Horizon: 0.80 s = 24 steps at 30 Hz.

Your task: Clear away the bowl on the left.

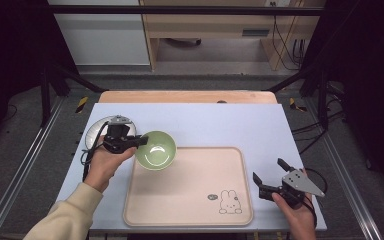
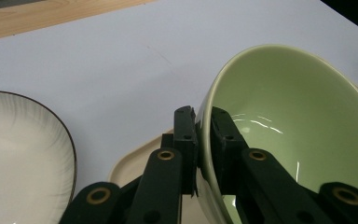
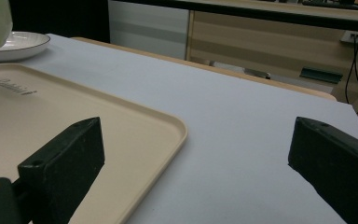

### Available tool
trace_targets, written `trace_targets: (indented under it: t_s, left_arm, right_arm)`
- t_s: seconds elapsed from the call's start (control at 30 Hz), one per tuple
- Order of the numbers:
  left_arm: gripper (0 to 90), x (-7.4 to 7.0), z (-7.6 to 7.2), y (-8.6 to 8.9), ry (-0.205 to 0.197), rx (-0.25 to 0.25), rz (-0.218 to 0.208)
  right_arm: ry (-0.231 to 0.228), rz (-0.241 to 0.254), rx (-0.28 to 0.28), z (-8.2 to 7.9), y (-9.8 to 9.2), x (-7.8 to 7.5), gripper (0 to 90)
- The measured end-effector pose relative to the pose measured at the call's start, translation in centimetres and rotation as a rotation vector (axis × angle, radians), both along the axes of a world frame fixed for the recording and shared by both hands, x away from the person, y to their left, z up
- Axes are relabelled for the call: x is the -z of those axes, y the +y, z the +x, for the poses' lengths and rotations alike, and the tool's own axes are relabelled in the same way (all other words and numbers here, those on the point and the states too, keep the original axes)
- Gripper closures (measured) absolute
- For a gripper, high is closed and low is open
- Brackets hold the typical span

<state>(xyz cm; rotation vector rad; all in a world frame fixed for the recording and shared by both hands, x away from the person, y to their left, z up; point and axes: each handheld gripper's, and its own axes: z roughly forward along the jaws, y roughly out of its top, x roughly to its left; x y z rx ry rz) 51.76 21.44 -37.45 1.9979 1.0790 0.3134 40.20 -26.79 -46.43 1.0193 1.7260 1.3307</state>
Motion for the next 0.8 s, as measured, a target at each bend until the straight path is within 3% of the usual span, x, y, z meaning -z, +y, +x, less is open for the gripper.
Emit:
trace_targets:
  t_s: [0.8]
  left_arm:
    - [82.4,1.2,-1.2,-2.3,0.039,0.077,-0.002]
  right_arm:
    - [0.004,-0.004,-0.001,0.0,0.1,0.0,3.8]
